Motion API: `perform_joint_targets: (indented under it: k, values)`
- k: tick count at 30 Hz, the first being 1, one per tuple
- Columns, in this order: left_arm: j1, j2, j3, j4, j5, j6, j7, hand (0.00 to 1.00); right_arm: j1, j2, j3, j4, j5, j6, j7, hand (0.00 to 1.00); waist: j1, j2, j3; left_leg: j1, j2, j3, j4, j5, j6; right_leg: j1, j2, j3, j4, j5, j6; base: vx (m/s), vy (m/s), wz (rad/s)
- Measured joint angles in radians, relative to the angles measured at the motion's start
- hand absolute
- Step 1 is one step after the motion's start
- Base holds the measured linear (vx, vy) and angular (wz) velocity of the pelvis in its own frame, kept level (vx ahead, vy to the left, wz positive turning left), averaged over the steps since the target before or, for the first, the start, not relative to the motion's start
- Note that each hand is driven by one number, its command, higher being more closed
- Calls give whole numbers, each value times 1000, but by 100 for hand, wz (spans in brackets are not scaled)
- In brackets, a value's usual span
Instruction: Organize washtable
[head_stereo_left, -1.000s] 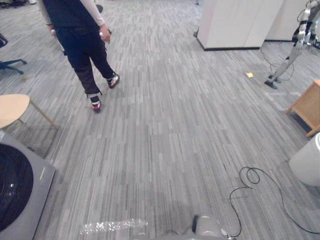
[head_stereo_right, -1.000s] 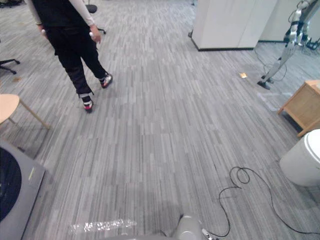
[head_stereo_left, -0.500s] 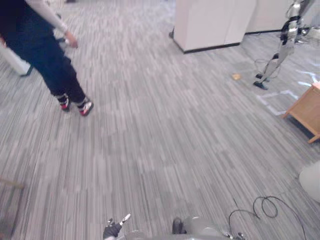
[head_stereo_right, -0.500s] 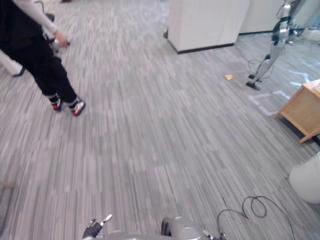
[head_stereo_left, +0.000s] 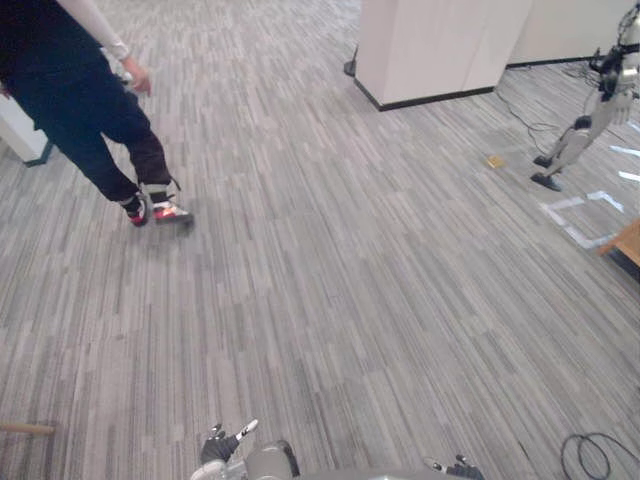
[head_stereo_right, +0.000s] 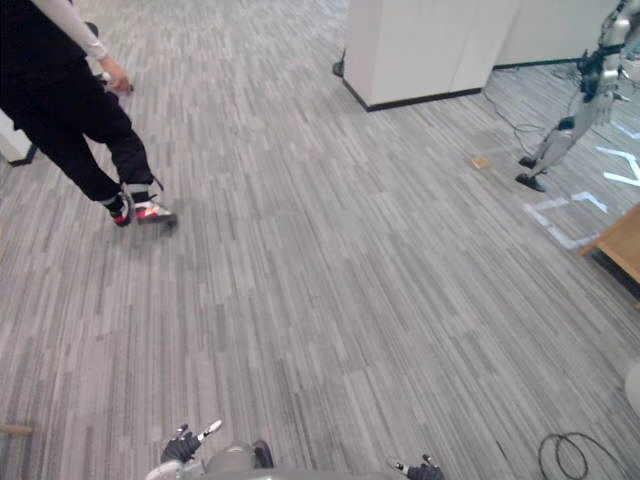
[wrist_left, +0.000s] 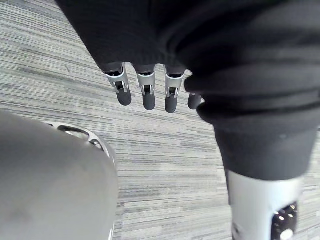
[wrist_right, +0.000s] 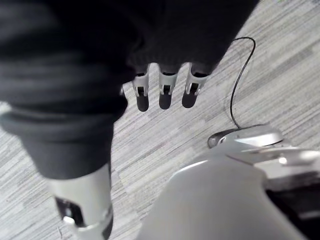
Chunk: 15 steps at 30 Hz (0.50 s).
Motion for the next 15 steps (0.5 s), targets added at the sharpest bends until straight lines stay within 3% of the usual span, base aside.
perform_joint_targets:
  k: [1,2,3,4,6,7,9,11,13,14,15]
  values:
    - [1,-6,-3,5,0,1,5,0,1,-3,-11,1,5,2,2,0,0,5,-3,10,-13,-3,-3,-14,11,-20,-12,0,70,0,0,320,312,31]
    - [3,-9,-18,8,0,2,9,0,12,1,-51,9,29,1,6,0,-6,5,-3,42,-50,-17,-20,-28,25,-89,-47,3,260,26,3,329,267,60]
    - [8,-4,-49,10,0,2,9,0,23,8,-69,8,38,2,9,0,-16,7,-3,87,-83,-35,-47,-35,38,-168,-76,26,457,109,-10,399,296,75]
    - [13,-3,-60,14,1,2,9,0,24,10,-71,8,39,4,13,0,-24,9,0,108,-94,-45,-57,-40,47,-199,-82,39,548,161,-20,336,135,81]
    - [14,18,-69,28,0,5,8,0,30,10,-69,8,39,11,21,0,-21,13,19,232,-110,-70,-124,-52,65,-316,-50,37,812,55,-54,344,62,46]
    - [18,21,-70,30,0,6,8,0,33,10,-69,7,39,10,22,0,-20,13,19,268,-109,-73,-155,-48,60,-335,-42,10,825,24,-69,325,24,14]
    - [33,18,-66,30,0,7,7,0,51,18,-66,-21,40,7,23,0,-21,23,22,371,-86,-83,-249,-45,53,-414,-19,-113,720,-57,-93,318,-40,12]
    - [31,3,-65,31,1,8,7,0,60,19,-67,-58,41,10,25,0,-23,41,22,400,-55,-106,-279,-57,32,-477,-5,-161,519,-61,-79,356,-129,26]
    - [22,-16,-59,29,2,7,8,0,85,23,-65,-80,41,13,25,0,-19,51,27,416,-18,-132,-281,-81,-10,-487,6,-159,246,-7,-62,386,-194,48]
    - [23,-24,-35,27,1,6,8,0,96,31,-65,-83,42,14,24,0,-19,46,27,433,-2,-143,-281,-98,-36,-486,8,-144,152,39,-64,562,-381,54]
    - [37,-32,11,15,2,5,9,0,121,43,-45,-88,49,17,22,0,-17,21,17,479,13,-146,-285,-115,-59,-486,8,-127,146,60,-70,605,-438,43]
